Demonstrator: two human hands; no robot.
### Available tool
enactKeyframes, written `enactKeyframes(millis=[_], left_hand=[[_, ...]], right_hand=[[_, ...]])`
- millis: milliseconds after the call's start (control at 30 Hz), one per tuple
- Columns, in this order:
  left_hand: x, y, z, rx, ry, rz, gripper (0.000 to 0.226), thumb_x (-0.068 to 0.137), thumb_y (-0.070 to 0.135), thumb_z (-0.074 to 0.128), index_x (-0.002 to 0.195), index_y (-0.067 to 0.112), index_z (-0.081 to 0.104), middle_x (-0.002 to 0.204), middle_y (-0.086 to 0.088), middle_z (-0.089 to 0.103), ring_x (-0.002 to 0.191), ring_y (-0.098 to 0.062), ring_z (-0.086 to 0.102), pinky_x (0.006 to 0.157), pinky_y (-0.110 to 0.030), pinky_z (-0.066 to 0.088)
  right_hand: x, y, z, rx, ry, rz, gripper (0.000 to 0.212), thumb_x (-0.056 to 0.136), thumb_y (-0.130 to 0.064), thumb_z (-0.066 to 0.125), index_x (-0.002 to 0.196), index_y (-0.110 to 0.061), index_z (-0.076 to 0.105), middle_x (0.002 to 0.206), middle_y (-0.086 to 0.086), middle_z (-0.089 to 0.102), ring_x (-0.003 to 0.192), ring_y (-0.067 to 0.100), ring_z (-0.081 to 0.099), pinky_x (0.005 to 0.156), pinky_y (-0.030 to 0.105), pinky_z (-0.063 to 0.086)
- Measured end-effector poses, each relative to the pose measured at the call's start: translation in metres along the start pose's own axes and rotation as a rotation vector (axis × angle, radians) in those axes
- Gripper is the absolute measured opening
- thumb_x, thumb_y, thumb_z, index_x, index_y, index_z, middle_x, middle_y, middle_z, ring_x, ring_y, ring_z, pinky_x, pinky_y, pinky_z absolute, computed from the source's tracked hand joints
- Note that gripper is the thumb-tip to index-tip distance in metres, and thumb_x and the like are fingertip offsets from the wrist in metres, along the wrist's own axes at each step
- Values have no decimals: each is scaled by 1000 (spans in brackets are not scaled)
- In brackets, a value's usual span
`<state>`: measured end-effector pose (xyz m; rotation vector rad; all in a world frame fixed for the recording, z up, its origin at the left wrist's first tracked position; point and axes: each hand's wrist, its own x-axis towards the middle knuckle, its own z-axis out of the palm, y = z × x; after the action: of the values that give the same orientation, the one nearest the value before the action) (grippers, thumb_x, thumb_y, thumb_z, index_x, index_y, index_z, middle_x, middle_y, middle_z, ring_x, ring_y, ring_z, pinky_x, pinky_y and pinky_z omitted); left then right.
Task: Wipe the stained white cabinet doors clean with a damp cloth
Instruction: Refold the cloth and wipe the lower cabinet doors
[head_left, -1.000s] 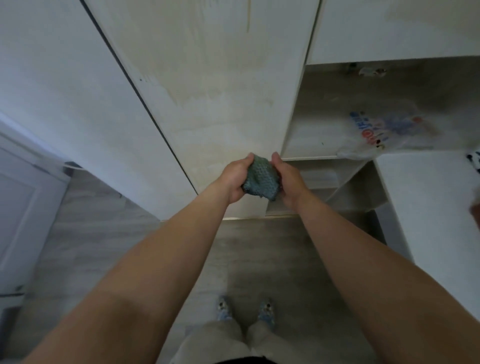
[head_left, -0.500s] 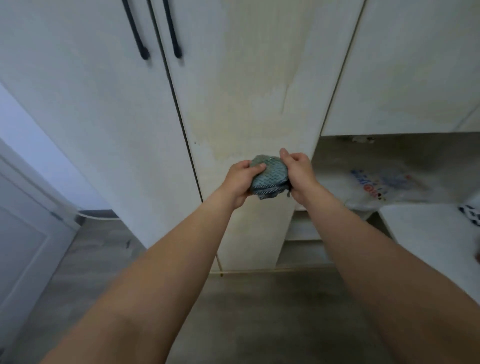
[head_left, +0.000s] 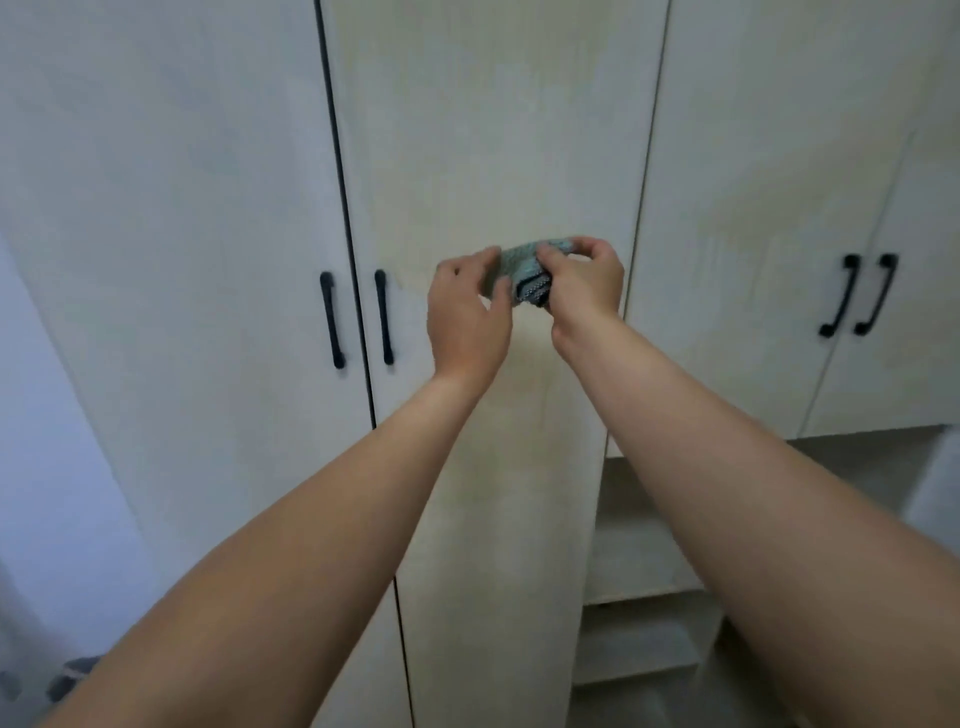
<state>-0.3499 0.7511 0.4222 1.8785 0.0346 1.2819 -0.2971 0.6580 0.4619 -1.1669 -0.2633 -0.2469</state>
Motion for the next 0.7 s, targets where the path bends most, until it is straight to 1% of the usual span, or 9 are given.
enactKeyframes(millis=[100,167,233,300,367,433,567,633,700], left_hand=[[52,38,-8,-279,-125,-35,42,88,27,58,127,16,65,105,4,72,95,-15,70,91,-44,56],[94,64,-11,-316,-108,-19,44,83,24,64,127,17,63,96,-1,75,88,-18,73,89,-45,57],[130,88,-10,-332,-62,33,36,79,17,64,115,22,68,85,-2,75,80,-20,73,84,-45,59],[166,109,-6,-390,19,38,29,80,11,66,107,22,71,81,-1,75,76,-20,73,82,-46,59],[198,124,0,-445,81,37,25,82,10,69,104,21,71,85,0,75,79,-17,73,84,-45,59],[226,133,6,-463,102,88,24,82,14,73,104,21,71,89,1,76,84,-15,73,86,-45,59],[279,156,6,-340,77,272,29,88,18,64,117,23,70,102,5,76,91,-7,71,92,-39,57],[304,166,1,-179,54,385,38,93,21,58,130,20,64,123,2,70,114,-10,65,104,-37,49],[330,168,-10,102,148,488,43,98,18,49,140,14,55,142,-2,57,133,-17,50,114,-31,36]], right_hand=[[21,-61,28,-6,-53,-136,13,88,-14,68,82,-21,59,93,9,71,86,28,71,76,47,61],[34,-103,48,62,-138,-163,14,92,-10,60,79,-15,65,86,10,70,81,27,69,74,43,59],[45,-133,67,88,-230,-197,21,90,0,52,80,-10,68,82,13,67,74,27,66,60,36,53],[56,-152,88,67,-284,-290,26,88,4,47,90,-7,70,86,12,67,76,25,65,56,27,50],[72,-165,107,8,-249,-429,32,91,0,48,111,-10,71,105,5,71,95,19,67,78,29,57],[91,-177,120,-37,-132,-551,36,95,-6,52,126,-17,66,122,-3,68,111,13,64,99,30,51],[143,-216,142,24,-20,-634,35,86,-8,58,111,-26,75,105,-11,74,98,11,69,90,35,57],[165,-248,149,25,41,-704,38,81,-10,56,106,-29,77,99,-11,75,94,13,70,87,35,58],[184,-283,152,-71,150,-854,43,85,-9,52,115,-29,74,109,-8,74,101,15,68,92,25,52]])
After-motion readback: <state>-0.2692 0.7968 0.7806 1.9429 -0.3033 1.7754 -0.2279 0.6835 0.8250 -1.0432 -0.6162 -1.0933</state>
